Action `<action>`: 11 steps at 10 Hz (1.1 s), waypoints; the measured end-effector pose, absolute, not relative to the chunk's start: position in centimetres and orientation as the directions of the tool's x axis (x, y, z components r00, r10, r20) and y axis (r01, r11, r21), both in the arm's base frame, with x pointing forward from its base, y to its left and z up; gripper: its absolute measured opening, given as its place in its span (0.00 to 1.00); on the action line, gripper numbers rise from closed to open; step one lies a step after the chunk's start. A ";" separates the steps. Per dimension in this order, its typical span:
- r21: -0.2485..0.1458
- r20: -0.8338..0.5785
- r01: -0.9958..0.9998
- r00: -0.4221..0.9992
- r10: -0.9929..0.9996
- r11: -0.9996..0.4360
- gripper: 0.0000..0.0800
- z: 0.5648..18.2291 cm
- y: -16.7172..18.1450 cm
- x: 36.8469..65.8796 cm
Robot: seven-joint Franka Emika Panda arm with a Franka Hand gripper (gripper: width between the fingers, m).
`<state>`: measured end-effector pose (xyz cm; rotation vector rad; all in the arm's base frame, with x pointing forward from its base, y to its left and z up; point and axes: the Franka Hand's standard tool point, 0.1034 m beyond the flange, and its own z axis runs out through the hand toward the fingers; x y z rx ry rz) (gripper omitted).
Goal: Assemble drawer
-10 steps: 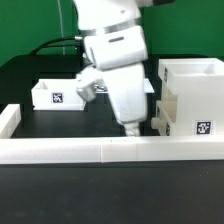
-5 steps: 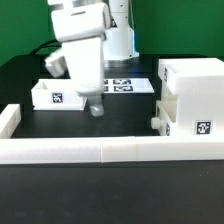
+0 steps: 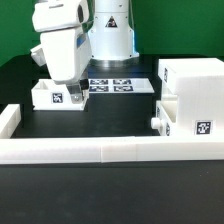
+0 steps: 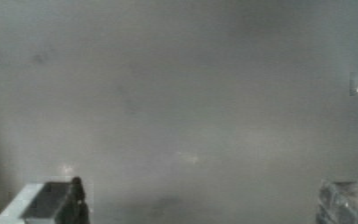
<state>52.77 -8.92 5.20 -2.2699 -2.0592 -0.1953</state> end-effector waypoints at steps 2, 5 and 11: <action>0.013 0.148 0.973 0.226 0.963 -0.230 0.81 5.2 -8.8 52.8; 0.003 0.153 0.906 0.417 0.896 -0.423 0.81 5.2 -10.0 51.9; -0.027 0.157 0.608 0.786 0.598 -0.793 0.81 6.0 -11.5 49.7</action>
Offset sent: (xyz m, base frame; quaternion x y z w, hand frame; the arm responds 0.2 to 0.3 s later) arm 0.0000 0.0000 0.0000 0.0000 0.0000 0.1938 0.9810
